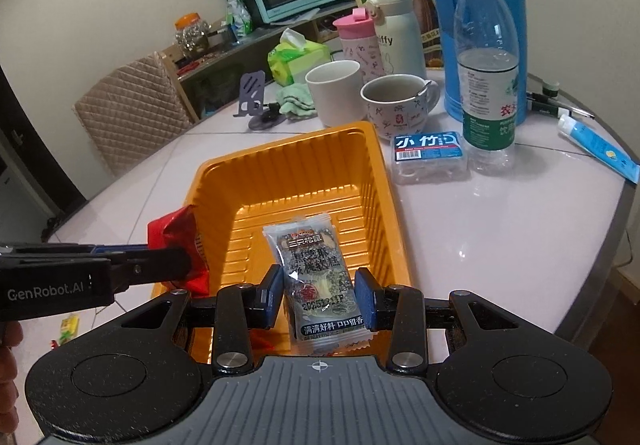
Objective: Organize snacks
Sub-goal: 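Carry both snacks over the orange tray and release them inside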
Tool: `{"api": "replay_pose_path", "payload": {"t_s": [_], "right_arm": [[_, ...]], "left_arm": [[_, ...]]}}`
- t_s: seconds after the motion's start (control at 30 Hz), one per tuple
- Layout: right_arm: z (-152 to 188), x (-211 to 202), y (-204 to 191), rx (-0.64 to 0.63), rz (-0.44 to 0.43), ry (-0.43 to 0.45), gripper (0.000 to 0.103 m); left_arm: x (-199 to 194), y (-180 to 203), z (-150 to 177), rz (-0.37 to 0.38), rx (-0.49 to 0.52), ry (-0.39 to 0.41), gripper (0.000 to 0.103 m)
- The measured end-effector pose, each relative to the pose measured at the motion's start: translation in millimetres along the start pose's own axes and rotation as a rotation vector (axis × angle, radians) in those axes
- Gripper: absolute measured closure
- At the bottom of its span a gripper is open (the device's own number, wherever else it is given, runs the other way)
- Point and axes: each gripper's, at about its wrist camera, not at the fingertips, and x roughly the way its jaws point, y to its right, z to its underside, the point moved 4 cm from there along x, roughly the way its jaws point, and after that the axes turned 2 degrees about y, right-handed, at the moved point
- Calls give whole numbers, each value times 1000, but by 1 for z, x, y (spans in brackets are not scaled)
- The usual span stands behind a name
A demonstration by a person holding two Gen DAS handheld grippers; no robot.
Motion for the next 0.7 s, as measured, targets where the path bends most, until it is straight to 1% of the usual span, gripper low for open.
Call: {"api": "replay_pose_path", "payload": {"t_s": [0.4, 0.53, 0.7], "right_arm": [[-10, 35, 3, -53, 16, -5, 64], [-17, 38, 3, -47, -4, 33, 64], [-21, 37, 3, -43, -14, 27, 64]], "left_arm": [[29, -7, -9, -23, 1, -37, 84], [35, -8, -10, -26, 3, -46, 83], [39, -9, -9, -27, 2, -55, 83]]}}
